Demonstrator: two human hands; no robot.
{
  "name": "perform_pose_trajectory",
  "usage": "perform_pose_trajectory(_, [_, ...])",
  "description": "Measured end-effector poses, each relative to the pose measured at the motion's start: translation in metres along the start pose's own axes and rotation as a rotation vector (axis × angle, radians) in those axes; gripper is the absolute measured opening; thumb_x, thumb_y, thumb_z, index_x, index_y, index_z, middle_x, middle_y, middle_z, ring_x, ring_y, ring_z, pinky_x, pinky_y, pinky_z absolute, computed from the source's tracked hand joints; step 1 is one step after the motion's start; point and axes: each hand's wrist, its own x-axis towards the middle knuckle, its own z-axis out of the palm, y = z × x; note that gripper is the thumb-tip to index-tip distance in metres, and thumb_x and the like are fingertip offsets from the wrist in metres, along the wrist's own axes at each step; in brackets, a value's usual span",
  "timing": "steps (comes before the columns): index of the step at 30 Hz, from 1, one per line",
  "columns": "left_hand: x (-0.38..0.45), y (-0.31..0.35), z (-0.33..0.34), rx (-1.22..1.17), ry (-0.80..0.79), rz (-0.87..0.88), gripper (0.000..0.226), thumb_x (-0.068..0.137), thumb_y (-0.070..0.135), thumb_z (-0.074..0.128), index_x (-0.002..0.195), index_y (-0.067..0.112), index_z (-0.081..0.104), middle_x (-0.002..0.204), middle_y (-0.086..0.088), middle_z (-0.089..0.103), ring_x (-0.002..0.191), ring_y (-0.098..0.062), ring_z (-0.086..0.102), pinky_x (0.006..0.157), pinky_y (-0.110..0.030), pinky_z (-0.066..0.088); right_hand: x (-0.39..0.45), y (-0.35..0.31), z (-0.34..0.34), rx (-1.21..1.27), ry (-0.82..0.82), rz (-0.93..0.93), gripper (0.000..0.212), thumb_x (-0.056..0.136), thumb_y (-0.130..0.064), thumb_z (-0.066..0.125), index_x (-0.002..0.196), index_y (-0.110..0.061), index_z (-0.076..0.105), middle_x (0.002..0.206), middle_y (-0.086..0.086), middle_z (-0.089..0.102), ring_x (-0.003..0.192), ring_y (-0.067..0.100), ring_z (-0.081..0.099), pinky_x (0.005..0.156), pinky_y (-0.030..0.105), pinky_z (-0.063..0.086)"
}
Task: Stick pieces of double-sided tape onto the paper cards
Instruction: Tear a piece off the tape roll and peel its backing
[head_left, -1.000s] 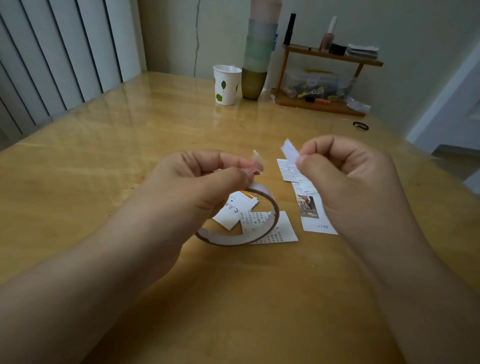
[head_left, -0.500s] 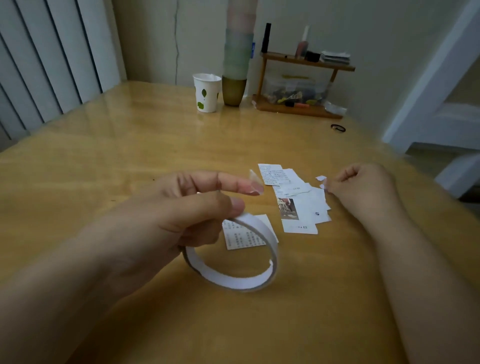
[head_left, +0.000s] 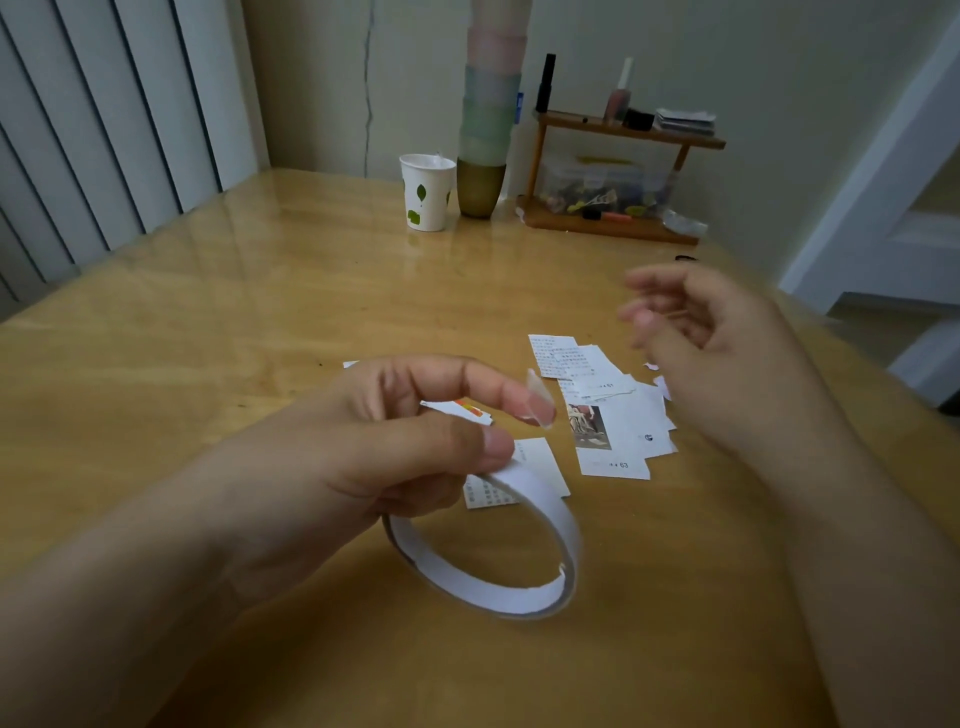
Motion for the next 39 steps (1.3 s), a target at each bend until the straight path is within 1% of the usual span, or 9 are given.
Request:
perform_pose_trajectory(4, [0.002,-0.003,-0.004,-0.029,0.044,-0.018,0.017,0.063,0.023,0.068,0.080,0.025,0.070,0.042,0.013,0.038,0.035,0.001,0.025,0.059,-0.037,0.010,-0.018,-0.034,0.009,0.335,-0.295,-0.200,0.022,0.094,-0.021,0.045,0.101,-0.026,0.065,0.096,-0.011,0.069,0.091,0.001,0.063,0.073,0.015,0.050])
perform_pose_trajectory(9, [0.004,-0.006,-0.006,-0.050,0.050,0.002,0.016,0.063,0.019,0.069,0.078,0.022,0.066,0.055,0.003,0.043,0.036,-0.001,0.026,0.047,-0.024,0.014,-0.029,-0.044,0.015,0.434,-0.470,-0.191,0.021,0.090,-0.021,0.047,0.094,-0.022,0.068,0.089,-0.009,0.070,0.083,-0.002,0.064,0.071,0.010,0.048])
perform_pose_trajectory(15, [0.004,-0.007,-0.007,-0.036,0.062,0.024,0.015,0.064,0.017,0.068,0.078,0.021,0.066,0.052,0.009,0.044,0.037,-0.001,0.026,0.040,-0.013,0.019,-0.030,-0.043,0.016,0.446,-0.475,-0.165,0.017,0.087,-0.020,0.052,0.090,-0.018,0.069,0.088,-0.004,0.071,0.080,0.001,0.065,0.074,0.013,0.049])
perform_pose_trajectory(23, [0.004,-0.007,-0.008,0.028,0.094,0.025,0.014,0.064,0.021,0.069,0.078,0.022,0.067,0.056,0.005,0.048,0.043,-0.006,0.026,0.050,-0.023,0.016,-0.031,-0.045,0.017,0.464,-0.511,-0.153,0.015,0.089,-0.019,0.052,0.083,-0.016,0.065,0.094,0.003,0.070,0.086,0.006,0.066,0.077,0.016,0.050])
perform_pose_trajectory(28, [0.004,-0.006,-0.007,0.001,0.063,0.037,0.013,0.064,0.019,0.068,0.077,0.023,0.068,0.052,0.009,0.051,0.039,-0.002,0.028,0.039,-0.009,0.026,-0.029,-0.044,0.019,0.567,-0.512,-0.108,0.017,0.087,-0.025,0.051,0.076,-0.019,0.062,0.095,0.007,0.071,0.084,0.007,0.066,0.076,0.022,0.051])
perform_pose_trajectory(31, [0.004,-0.006,-0.007,0.001,0.060,0.033,0.014,0.064,0.020,0.068,0.077,0.024,0.067,0.052,0.009,0.054,0.039,-0.002,0.029,0.038,-0.008,0.028,-0.028,-0.043,0.021,0.593,-0.488,-0.067,0.018,0.085,-0.028,0.051,0.086,-0.014,0.062,0.087,0.000,0.071,0.081,0.009,0.067,0.077,0.024,0.054])
perform_pose_trajectory(34, [0.004,-0.005,-0.006,0.018,0.072,0.028,0.017,0.062,0.021,0.069,0.079,0.024,0.067,0.052,0.008,0.055,0.040,-0.003,0.029,0.038,-0.008,0.027,-0.030,-0.044,0.022,0.552,-0.472,-0.060,0.024,0.083,-0.029,0.053,0.098,-0.012,0.064,0.079,-0.009,0.070,0.077,0.002,0.066,0.073,0.016,0.051])
perform_pose_trajectory(36, [0.004,-0.005,-0.006,0.051,0.075,0.028,0.018,0.062,0.023,0.068,0.080,0.024,0.067,0.046,0.008,0.053,0.039,-0.002,0.029,0.039,-0.009,0.027,-0.033,-0.046,0.022,0.488,-0.472,-0.087,0.023,0.082,-0.028,0.057,0.097,-0.014,0.066,0.077,-0.011,0.070,0.074,-0.001,0.066,0.070,0.012,0.050])
perform_pose_trajectory(39, [0.005,-0.005,-0.005,0.098,0.100,0.023,0.019,0.062,0.018,0.071,0.080,0.024,0.068,0.041,0.008,0.051,0.039,0.000,0.030,0.040,-0.009,0.027,-0.036,-0.049,0.021,0.433,-0.428,-0.074,0.018,0.078,-0.035,0.069,0.086,-0.019,0.070,0.078,-0.003,0.073,0.074,0.013,0.069,0.071,0.028,0.057])
